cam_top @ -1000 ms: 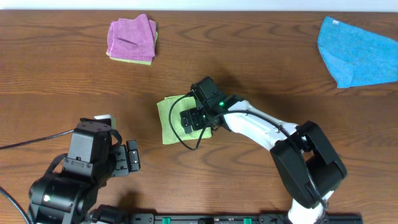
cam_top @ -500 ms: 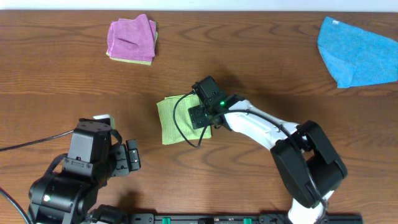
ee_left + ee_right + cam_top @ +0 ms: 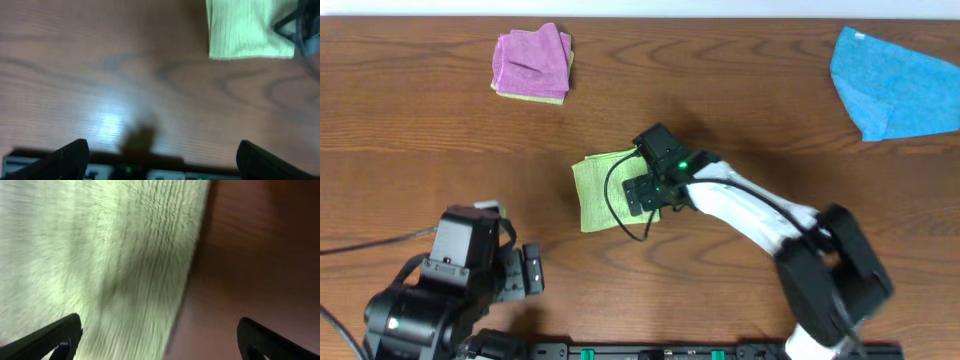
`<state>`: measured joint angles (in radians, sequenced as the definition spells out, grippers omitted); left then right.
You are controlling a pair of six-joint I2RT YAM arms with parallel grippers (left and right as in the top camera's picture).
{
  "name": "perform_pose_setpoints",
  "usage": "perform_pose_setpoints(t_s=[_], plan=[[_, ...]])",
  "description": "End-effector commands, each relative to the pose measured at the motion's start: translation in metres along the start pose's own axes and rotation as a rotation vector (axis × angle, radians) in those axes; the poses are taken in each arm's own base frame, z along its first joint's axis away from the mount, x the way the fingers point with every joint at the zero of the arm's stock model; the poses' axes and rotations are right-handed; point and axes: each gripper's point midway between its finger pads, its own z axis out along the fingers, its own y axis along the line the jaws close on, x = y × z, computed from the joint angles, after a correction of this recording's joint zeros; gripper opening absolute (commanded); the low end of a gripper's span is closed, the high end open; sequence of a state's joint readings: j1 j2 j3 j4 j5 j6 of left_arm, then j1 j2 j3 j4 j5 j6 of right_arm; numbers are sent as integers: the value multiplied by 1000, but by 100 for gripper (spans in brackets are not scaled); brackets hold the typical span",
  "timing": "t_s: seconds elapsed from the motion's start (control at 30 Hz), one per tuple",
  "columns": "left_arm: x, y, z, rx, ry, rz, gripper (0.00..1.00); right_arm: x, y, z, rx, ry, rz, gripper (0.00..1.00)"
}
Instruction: Fold the cloth
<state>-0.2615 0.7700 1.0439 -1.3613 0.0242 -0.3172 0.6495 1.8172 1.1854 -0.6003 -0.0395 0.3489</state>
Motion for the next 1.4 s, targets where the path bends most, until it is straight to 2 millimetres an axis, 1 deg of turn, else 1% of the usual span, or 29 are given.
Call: perform_pose_setpoints(t_s=[0.0,0.03,0.1,0.23,0.27,0.33,0.4,0.47,0.5,0.57,0.63,0.7,0.77,0.83,0.93,1.07,1.13,1.23,1.37], plan=[[9,-6,-10,65,-16,-11,95,-28,-3,-66,-12,-150,-32,99],[14,-5,-13,72,-16,-18,95,-24,-10,-80,2,-152,-38,99],[20,-6,-18,101,-29,-28,95,-15,-22,-100,24,-144,-34,99],[25,-10,-27,155,-76,-25,95,5,-45,-141,44,-152,15,99],[25,-10,-28,158,-85,-25,95,7,-47,-153,42,-174,22,99],[26,-9,-29,162,-95,-24,95,12,-52,-186,38,-268,31,99],[25,-10,-29,162,-94,-23,95,22,-65,-219,77,-378,45,99],[25,-10,-29,162,-95,-20,95,38,-83,-239,143,-452,73,99],[25,-10,-29,163,-95,-20,95,55,-102,-249,207,-502,131,99],[25,-11,-29,170,-94,-20,95,82,-133,-259,292,-581,268,99],[24,-12,-30,172,-100,-20,95,103,-156,-262,364,-653,359,99],[21,-13,-30,177,-111,-19,95,115,-170,-259,400,-727,405,99],[20,-13,-30,179,-117,-19,95,122,-174,-251,406,-748,419,99],[19,-14,-31,182,-118,-19,95,134,-181,-241,444,-715,423,99],[20,-15,-31,191,-113,-32,95,145,-186,-222,455,-665,460,99],[20,-15,-31,192,-111,-56,95,162,-201,-203,554,-601,463,99],[20,-15,-31,192,-111,-56,95,162,-201,-197,550,-596,462,99],[19,-15,-31,193,-115,-56,95,153,-198,-198,522,-632,466,99],[18,-16,-31,195,-119,-56,95,153,-198,-198,523,-630,465,99]])
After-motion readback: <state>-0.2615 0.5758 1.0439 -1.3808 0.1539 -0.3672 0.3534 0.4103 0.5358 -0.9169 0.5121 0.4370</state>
